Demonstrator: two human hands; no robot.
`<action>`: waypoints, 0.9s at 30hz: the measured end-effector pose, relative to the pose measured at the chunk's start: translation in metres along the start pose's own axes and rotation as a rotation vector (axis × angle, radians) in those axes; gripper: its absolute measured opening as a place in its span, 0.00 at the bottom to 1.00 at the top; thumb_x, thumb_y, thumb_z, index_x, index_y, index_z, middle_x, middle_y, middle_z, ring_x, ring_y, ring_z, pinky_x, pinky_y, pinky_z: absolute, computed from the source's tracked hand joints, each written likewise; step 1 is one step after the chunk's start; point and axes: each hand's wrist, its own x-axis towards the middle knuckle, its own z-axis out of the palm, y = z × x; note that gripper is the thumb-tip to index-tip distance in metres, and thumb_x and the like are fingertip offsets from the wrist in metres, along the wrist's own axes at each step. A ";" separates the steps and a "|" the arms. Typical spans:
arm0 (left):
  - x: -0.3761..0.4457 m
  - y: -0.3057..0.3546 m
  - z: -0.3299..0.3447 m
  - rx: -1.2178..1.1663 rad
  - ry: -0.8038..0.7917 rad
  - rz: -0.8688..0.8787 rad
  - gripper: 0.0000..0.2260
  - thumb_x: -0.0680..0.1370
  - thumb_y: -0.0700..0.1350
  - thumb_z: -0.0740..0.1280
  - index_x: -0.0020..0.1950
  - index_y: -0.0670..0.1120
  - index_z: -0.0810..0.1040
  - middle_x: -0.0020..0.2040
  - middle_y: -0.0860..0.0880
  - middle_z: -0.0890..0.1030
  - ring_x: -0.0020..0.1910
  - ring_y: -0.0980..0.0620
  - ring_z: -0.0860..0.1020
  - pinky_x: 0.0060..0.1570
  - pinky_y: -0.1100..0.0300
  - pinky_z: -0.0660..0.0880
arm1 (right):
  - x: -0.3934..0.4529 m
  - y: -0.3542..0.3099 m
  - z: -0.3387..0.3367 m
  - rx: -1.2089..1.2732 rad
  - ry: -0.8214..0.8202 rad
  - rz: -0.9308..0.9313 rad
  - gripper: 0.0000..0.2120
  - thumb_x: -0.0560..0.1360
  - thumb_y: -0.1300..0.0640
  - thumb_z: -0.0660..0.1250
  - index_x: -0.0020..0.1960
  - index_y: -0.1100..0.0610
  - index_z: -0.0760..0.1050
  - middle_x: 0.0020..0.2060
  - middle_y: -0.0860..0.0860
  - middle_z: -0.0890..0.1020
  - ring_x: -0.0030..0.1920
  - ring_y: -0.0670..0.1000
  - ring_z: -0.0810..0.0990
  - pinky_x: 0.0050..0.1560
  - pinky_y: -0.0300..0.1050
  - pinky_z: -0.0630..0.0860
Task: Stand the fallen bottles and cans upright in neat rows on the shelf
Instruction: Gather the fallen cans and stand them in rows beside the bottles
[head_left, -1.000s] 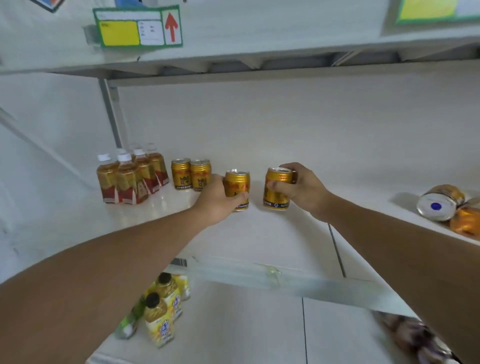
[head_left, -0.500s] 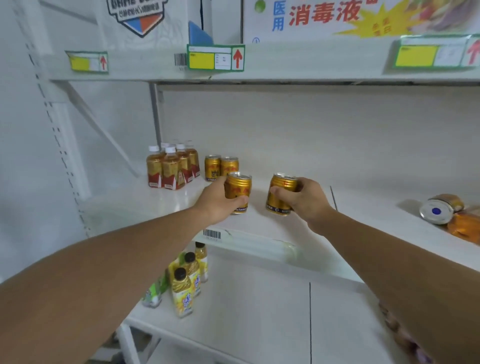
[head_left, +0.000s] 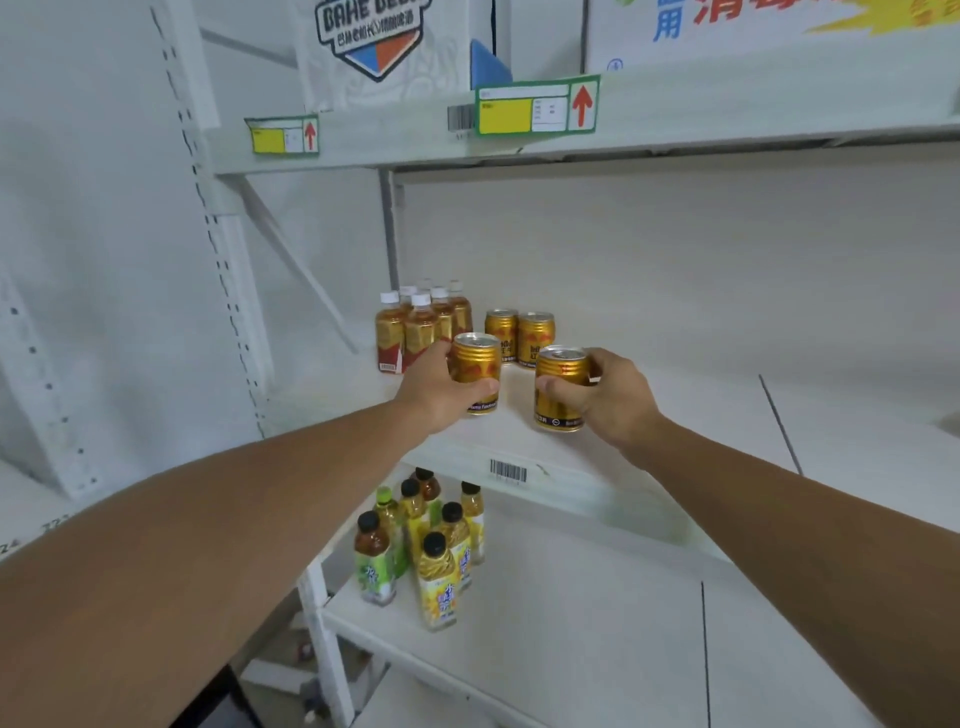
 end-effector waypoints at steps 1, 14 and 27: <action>0.008 -0.004 -0.003 -0.008 -0.009 0.009 0.29 0.74 0.53 0.82 0.72 0.52 0.76 0.64 0.51 0.83 0.64 0.49 0.81 0.68 0.47 0.77 | 0.006 -0.001 0.007 -0.007 0.005 0.001 0.20 0.70 0.43 0.82 0.57 0.45 0.80 0.49 0.39 0.84 0.49 0.40 0.82 0.42 0.36 0.75; 0.139 -0.059 -0.003 -0.120 -0.227 0.118 0.27 0.74 0.48 0.82 0.71 0.49 0.78 0.62 0.50 0.85 0.61 0.49 0.83 0.66 0.45 0.79 | 0.084 0.002 0.080 -0.100 0.213 0.098 0.21 0.71 0.46 0.82 0.61 0.46 0.80 0.52 0.42 0.84 0.53 0.44 0.83 0.47 0.40 0.78; 0.163 -0.066 0.044 -0.011 -0.120 0.171 0.26 0.81 0.48 0.75 0.76 0.46 0.70 0.71 0.45 0.79 0.70 0.42 0.77 0.62 0.55 0.70 | 0.113 0.034 0.098 -0.175 0.323 0.079 0.29 0.73 0.44 0.81 0.71 0.44 0.76 0.49 0.32 0.80 0.47 0.33 0.79 0.47 0.32 0.75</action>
